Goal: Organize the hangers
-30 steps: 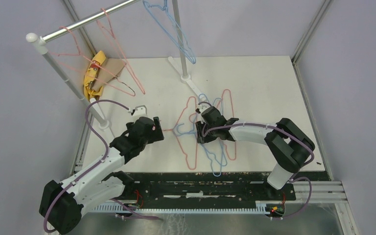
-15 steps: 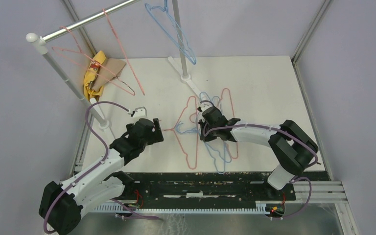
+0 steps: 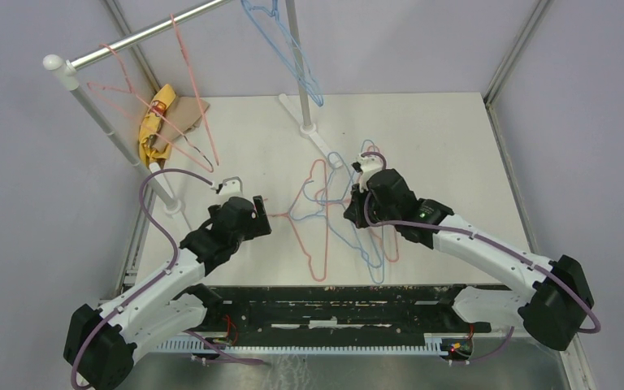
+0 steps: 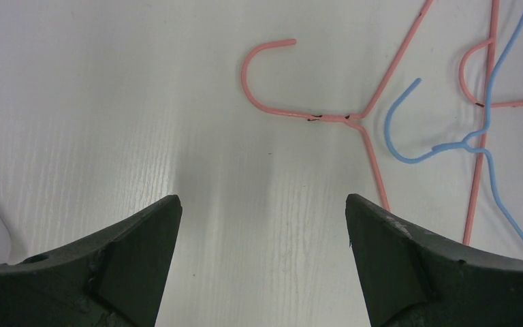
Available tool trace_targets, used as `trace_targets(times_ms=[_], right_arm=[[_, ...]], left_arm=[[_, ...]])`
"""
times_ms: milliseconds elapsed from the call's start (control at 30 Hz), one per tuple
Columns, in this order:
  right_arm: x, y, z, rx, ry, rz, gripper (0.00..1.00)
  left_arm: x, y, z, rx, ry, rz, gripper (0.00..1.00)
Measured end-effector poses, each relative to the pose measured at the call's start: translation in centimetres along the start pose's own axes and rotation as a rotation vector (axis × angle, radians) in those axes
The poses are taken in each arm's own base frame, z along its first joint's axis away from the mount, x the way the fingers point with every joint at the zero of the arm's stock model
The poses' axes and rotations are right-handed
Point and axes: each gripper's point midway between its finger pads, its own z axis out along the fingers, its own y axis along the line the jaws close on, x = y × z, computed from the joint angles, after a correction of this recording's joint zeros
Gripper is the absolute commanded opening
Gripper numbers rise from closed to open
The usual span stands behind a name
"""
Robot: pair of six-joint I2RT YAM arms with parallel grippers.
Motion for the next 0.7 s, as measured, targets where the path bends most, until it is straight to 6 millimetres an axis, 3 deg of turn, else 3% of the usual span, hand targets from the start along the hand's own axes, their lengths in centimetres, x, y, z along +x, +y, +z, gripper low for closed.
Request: trace_targets(times_ms=[300,400,700], right_arm=[[-0.6,2.4,-1.5,-0.125,0.004,0.081,0.01],[-2.8,4.7,-2.2,-0.231,-0.037,0.152,0.01],[-12.4,13.1,-3.9,-0.619,-0.170,0.312,0.01]], left_arm=[[-0.2,0.0,-0.1,0.005,-0.008,-0.004,0.96],[-0.2,0.0,-0.1,0.005,-0.008,-0.004,0.97],[-0.1,0.0,-0.1,0.002,-0.003,-0.002,0.96]])
